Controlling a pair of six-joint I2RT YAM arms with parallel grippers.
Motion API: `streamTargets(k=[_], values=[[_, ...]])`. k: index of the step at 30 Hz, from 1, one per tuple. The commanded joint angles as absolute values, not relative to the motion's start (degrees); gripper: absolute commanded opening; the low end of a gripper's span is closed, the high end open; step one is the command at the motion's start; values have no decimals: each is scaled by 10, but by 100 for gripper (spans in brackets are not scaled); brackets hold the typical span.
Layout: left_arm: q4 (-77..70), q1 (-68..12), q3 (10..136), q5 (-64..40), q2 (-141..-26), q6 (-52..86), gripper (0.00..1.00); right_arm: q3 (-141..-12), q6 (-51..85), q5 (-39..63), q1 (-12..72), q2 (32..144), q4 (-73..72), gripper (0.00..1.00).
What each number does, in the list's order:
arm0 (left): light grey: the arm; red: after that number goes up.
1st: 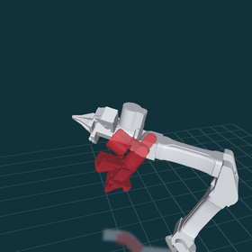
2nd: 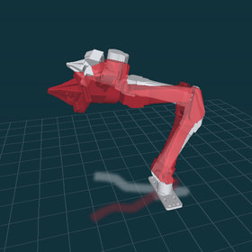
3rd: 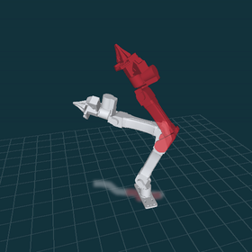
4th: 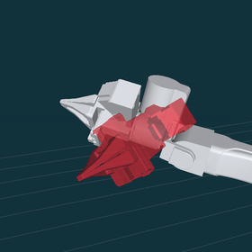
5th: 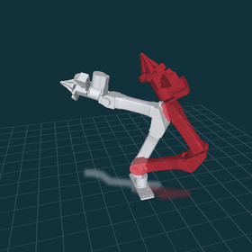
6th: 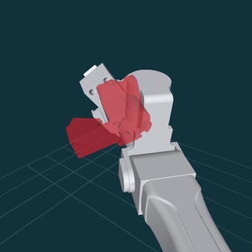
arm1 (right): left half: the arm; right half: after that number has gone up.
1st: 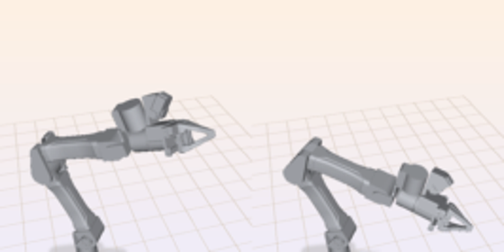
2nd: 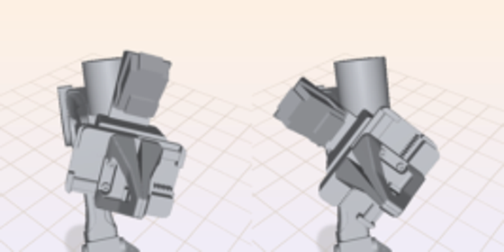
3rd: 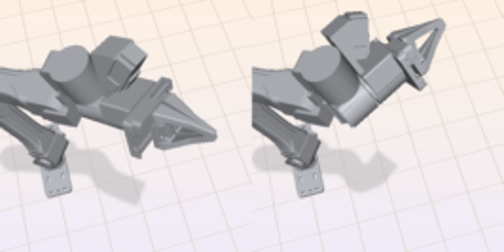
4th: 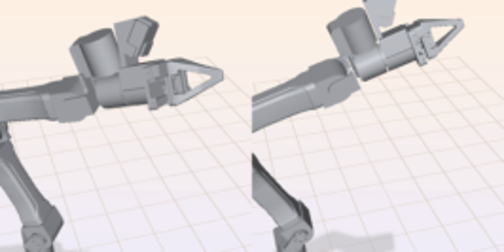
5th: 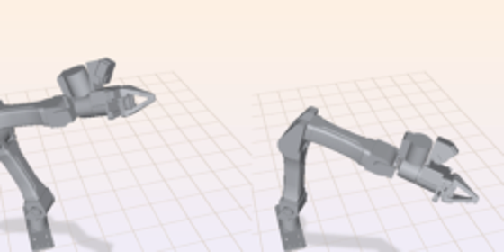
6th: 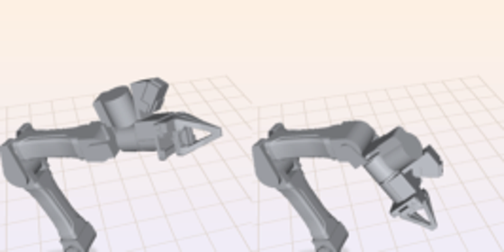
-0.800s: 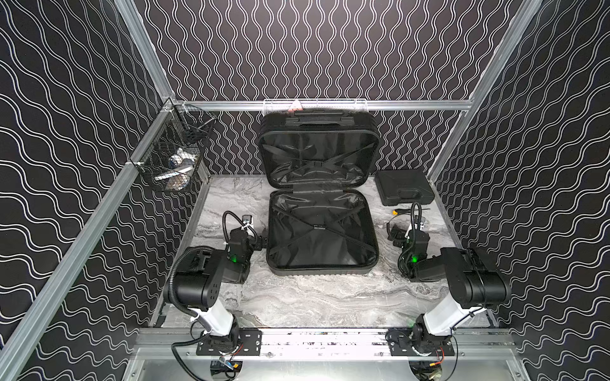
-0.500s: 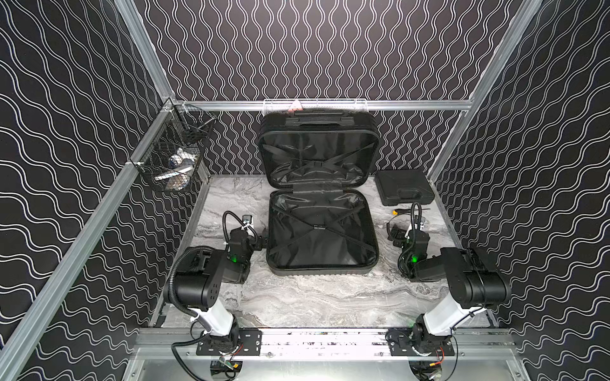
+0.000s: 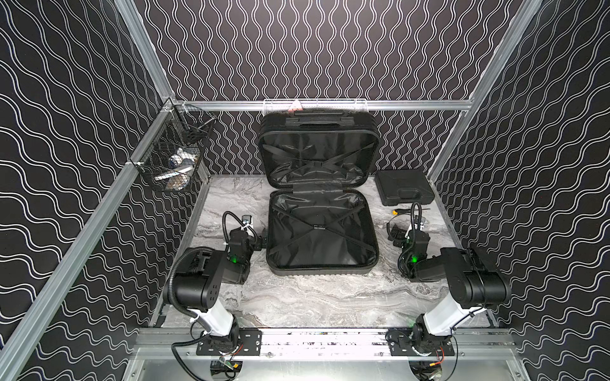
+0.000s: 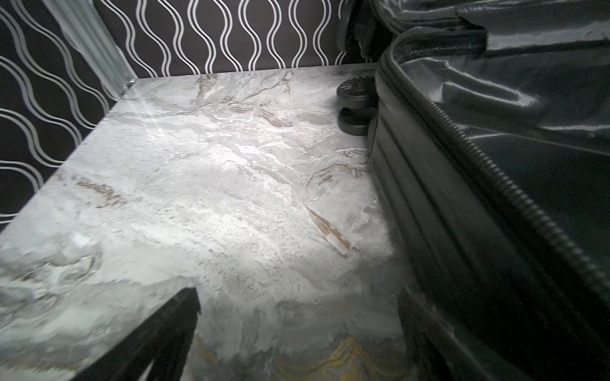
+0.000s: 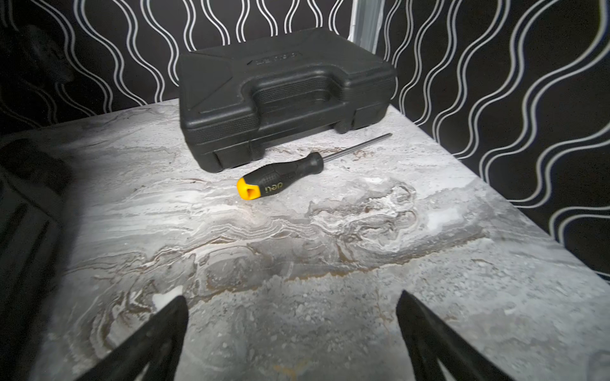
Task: Close the suitcase zippers
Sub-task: Close the suitcase at the center of the board.
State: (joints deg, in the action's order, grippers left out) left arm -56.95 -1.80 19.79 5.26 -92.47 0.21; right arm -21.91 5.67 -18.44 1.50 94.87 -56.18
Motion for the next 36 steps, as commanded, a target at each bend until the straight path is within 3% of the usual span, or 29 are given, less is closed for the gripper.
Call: streamTargets(k=[1, 7, 10, 13, 16, 21, 29, 31, 36], values=[[-573, -19, 189, 120, -880, 26, 99, -219, 54, -179, 15, 934, -569, 100], [-289, -19, 264, 227, -726, 151, 99, -304, 73, -214, 21, 827, -343, 100], [-92, -19, 345, 203, -698, 244, 99, -309, 77, -172, 21, 773, -328, 100], [16, -19, 406, 123, -709, 284, 96, -352, 74, -88, 21, 721, -249, 100], [59, -19, 424, 33, -707, 298, 89, -402, 64, 29, 22, 694, -195, 100], [71, -19, 400, -77, -691, 312, 77, -477, 76, 129, 28, 700, -195, 100], [54, -20, 407, -234, -752, 316, 55, -640, 39, 126, 78, 815, -178, 95], [47, -20, 406, -247, -763, 317, 52, -680, 24, 113, 88, 844, -178, 91], [54, -21, 409, -234, -780, 312, 39, -750, -2, 100, 99, 899, -182, 70]])
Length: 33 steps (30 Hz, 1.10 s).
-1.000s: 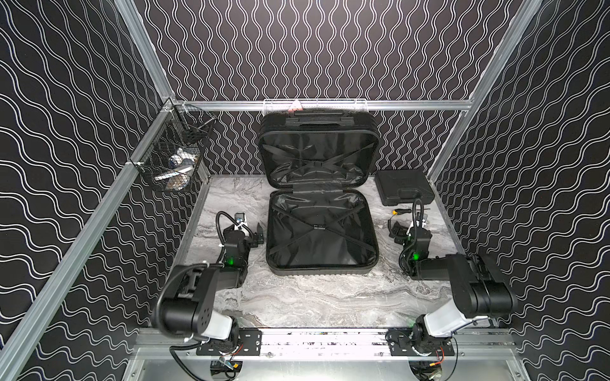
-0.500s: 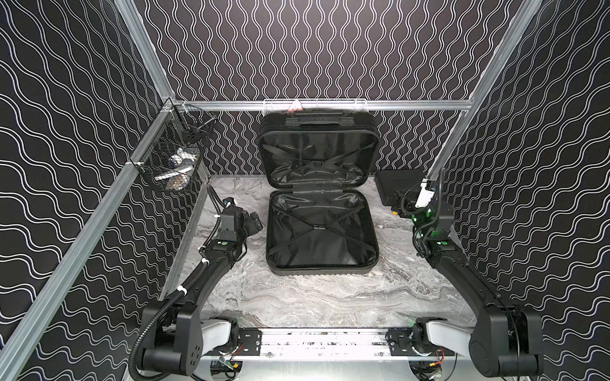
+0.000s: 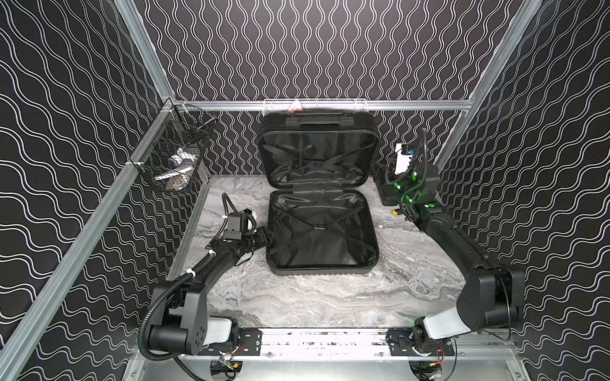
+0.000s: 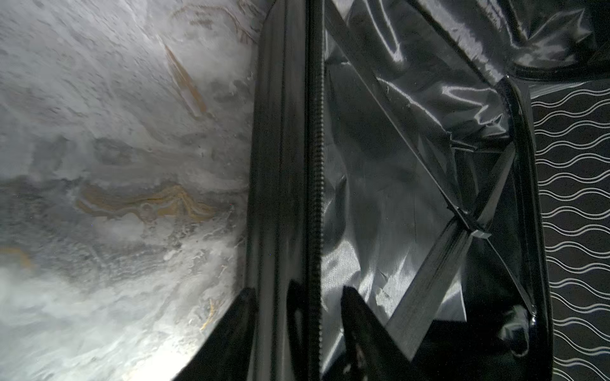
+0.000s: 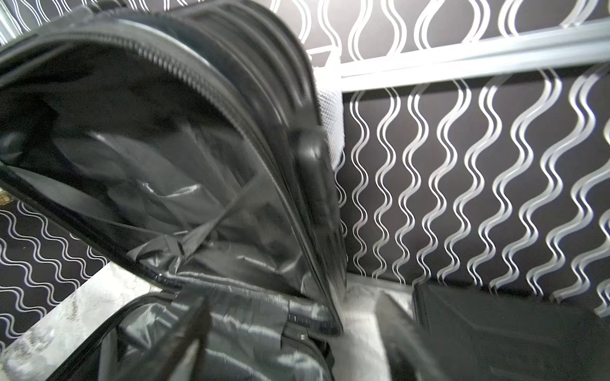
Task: Close the suitcase zippers
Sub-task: Close the suitcase at the center of the board.
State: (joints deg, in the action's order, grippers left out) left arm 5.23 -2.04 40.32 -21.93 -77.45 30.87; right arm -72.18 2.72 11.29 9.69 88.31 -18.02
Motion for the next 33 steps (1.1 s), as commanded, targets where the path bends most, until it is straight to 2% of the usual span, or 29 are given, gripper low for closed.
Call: streamTargets(k=[1, 8, 12, 18, 23, 25, 29, 33], values=[[55, -21, 409, -231, -782, 313, 36, -761, -6, 94, 101, 906, -178, 68], [58, -21, 417, -228, -799, 308, 22, -803, -25, 97, 102, 939, -164, 44], [54, -21, 416, -225, -805, 310, 16, -816, -36, 121, 102, 950, -153, 41], [48, -21, 417, -219, -816, 312, 13, -822, -43, 127, 102, 957, -153, 26], [41, -21, 422, -217, -830, 314, 13, -824, -57, 134, 103, 956, -148, 11], [38, -21, 421, -216, -833, 317, 13, -820, -60, 134, 104, 952, -147, 9], [33, -21, 422, -214, -833, 320, 14, -801, -65, 136, 108, 936, -151, 0], [41, -21, 429, -203, -828, 320, 15, -775, -64, 129, 116, 910, -142, 0]])
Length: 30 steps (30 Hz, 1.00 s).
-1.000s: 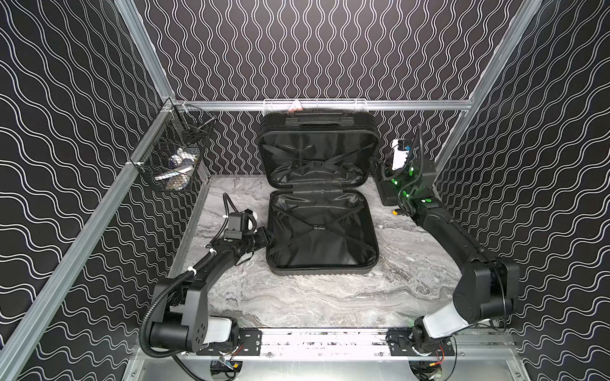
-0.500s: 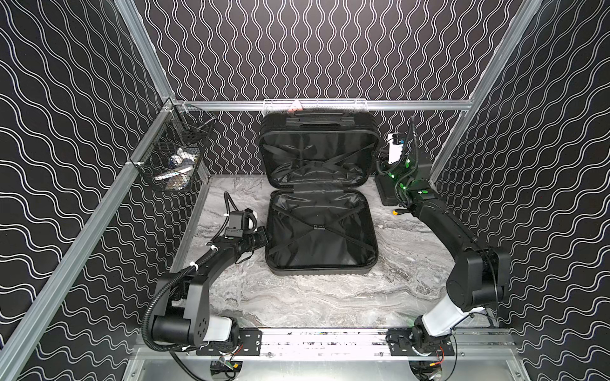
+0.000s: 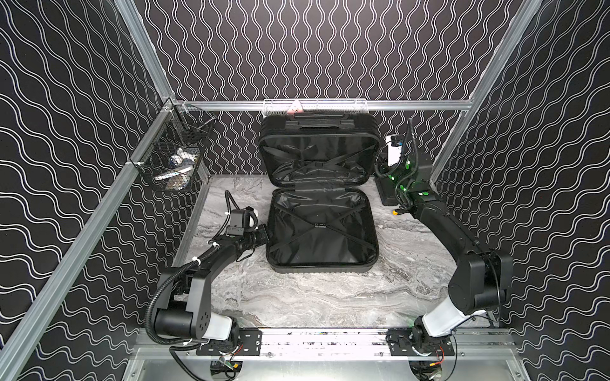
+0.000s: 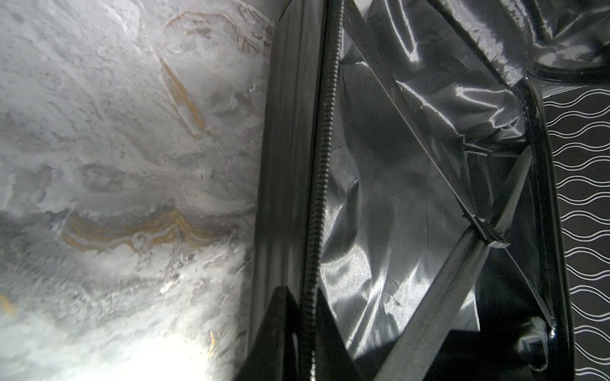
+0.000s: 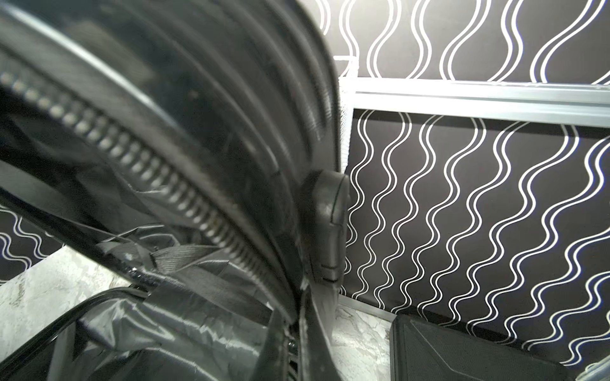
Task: Close the suitcase zippers
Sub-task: Close the suitcase at the center of the board.
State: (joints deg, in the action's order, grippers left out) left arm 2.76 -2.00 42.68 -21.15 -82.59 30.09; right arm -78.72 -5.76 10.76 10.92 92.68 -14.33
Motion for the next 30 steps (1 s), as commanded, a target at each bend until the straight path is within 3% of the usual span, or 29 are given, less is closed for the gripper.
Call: streamTargets(k=[1, 7, 11, 15, 23, 30], values=[[42, -21, 431, -201, -826, 321, 15, -766, -60, 127, 117, 901, -142, 0], [38, -21, 429, -182, -783, 326, 22, -704, 3, 101, 126, 835, -127, 0], [58, -21, 432, -153, -734, 327, 42, -670, 33, 79, 141, 791, -101, 0], [98, -21, 428, -95, -661, 324, 51, -613, 63, 55, 156, 743, -84, 0], [215, -21, 412, 112, -498, 337, 50, -468, 116, 27, 204, 628, -58, 0], [291, -21, 446, 168, -478, 328, 51, -343, 176, -2, 224, 542, -31, 0]])
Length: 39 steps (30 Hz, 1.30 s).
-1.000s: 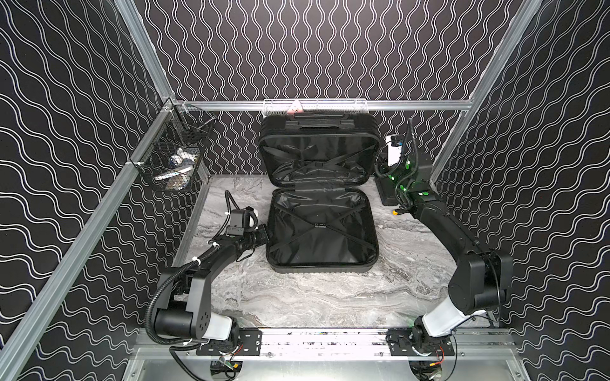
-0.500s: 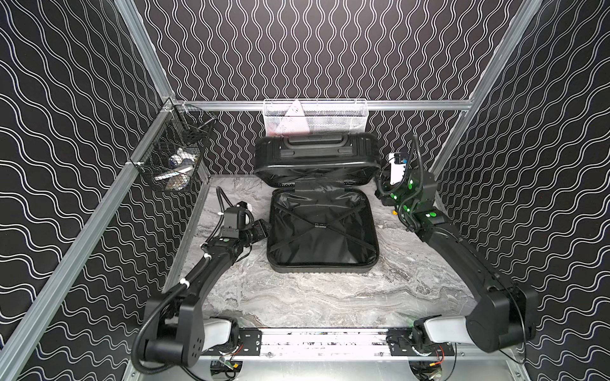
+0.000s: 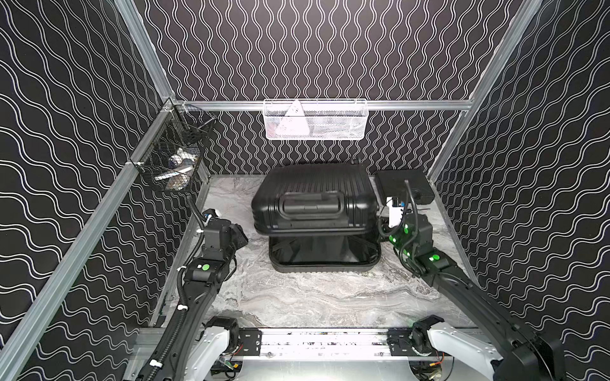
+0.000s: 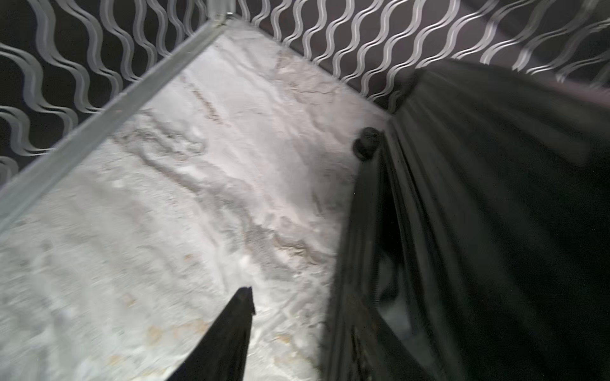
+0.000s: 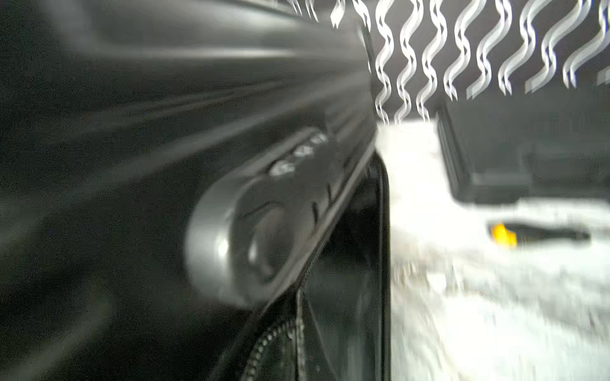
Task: Close the suitcase zippers
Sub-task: Close the suitcase at the center of the board, then adjust the suitcase at the center of the board.
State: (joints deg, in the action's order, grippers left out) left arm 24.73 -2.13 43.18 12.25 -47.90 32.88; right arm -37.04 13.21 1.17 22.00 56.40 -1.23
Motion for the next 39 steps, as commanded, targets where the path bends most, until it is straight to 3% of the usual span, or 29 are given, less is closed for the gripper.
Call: streamTargets(k=[1, 6, 7, 9, 10, 13, 16, 25, 33, 39], values=[[293, -21, 452, 160, -479, 320, 51, -325, 183, -5, 224, 530, -33, 0], [295, -21, 481, 48, -495, 283, 52, -273, 193, -24, 225, 502, -2, 0], [304, -21, 493, 22, -503, 273, 52, -270, 193, -31, 225, 500, 9, 7], [328, -21, 520, -27, -520, 257, 52, -268, 195, -45, 224, 500, 28, 36], [345, -21, 536, -49, -530, 248, 52, -269, 200, -59, 225, 500, 39, 45], [389, -22, 571, -106, -550, 226, 52, -274, 225, -111, 224, 506, 73, 58], [433, -23, 594, -131, -552, 197, 53, -275, 270, -143, 224, 526, 91, 58], [544, -22, 638, -201, -562, 135, 60, -284, 326, -13, 271, 649, 34, 57], [533, -23, 625, -179, -541, 170, 72, -300, 342, 7, 357, 736, -62, 58], [494, -23, 617, -216, -597, 248, 72, -322, 335, -8, 417, 777, -94, 61]])
